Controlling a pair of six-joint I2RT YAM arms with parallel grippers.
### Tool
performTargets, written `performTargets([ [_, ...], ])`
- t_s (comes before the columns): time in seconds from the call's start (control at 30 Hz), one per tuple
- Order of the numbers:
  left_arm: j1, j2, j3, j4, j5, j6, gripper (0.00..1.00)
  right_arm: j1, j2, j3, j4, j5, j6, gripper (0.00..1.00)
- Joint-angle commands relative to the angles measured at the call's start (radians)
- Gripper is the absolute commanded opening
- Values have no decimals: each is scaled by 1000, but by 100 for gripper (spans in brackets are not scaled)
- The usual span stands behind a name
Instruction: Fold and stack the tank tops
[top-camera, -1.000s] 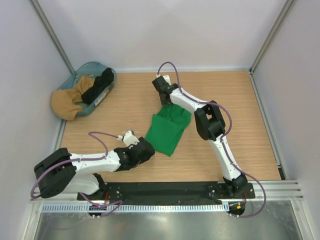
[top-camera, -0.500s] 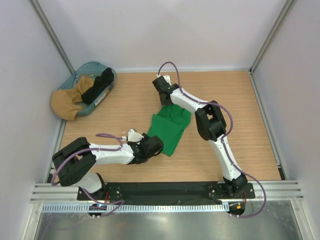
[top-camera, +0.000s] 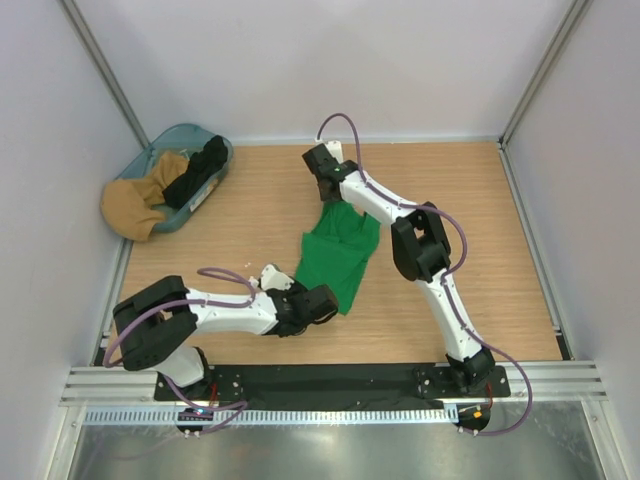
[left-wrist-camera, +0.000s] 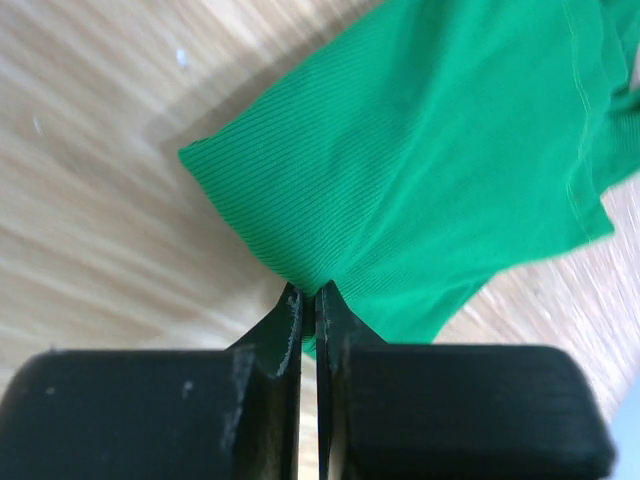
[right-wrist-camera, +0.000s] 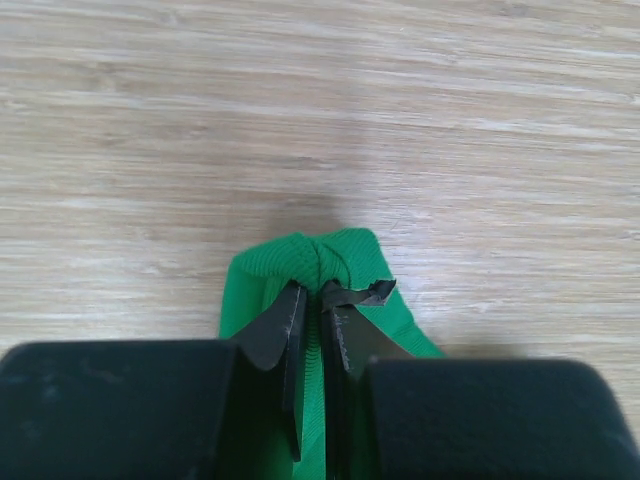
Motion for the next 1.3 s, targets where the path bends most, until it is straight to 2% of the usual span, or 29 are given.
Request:
performTargets([
  [0.0,-71,19,38,-137,-89,-105,0,-18,16,55,2,87,49,5],
  [0.13,-99,42,53,-144,-77,-128,0,-28,23,56,18,67,50,8],
  [0.3,-109,82,67,-149,-49,-140,0,-26,13,41,46,10,24,29],
  [0.43,-115,93,73,-155,-49,-169,0,-26,-38,17,75,-60,4,36],
  [0.5,-128,96,78,-164,-57,-195,5,-28,-61,0,89,-71,-3,38],
  [0.63,-160,107,108,-186,-90,-237,27,-28,-116,-3,95,-109,-40,46],
  [0.7,-165,112,139,-218,-92,-235,48,-26,-154,-17,95,-145,-54,51],
  [0.77,-168,109,154,-261,-92,-232,62,-26,-200,-35,94,-154,-66,53],
  [0.8,-171,104,156,-267,-94,-232,66,-28,-217,-57,86,-154,-65,54],
  [0.9,-178,85,141,-270,-91,-229,70,-29,-297,-113,65,-146,-46,55],
  [0.97,-181,76,137,-270,-78,-203,72,-29,-343,-160,66,-155,-30,60],
  [1.03,-181,64,131,-275,-52,-153,72,-29,-412,-224,45,-149,-14,62],
  [1.07,-181,55,125,-273,-48,-122,76,-29,-441,-253,37,-148,-5,62],
  [1.13,-181,-3,93,-278,-51,-34,76,-29,-539,-371,26,-131,35,61],
  [1.23,-180,-163,-19,-211,-77,63,76,-31,-695,-590,57,-102,98,59],
  [1.27,-177,-203,-51,-142,-75,143,76,-29,-732,-649,70,-102,115,59],
])
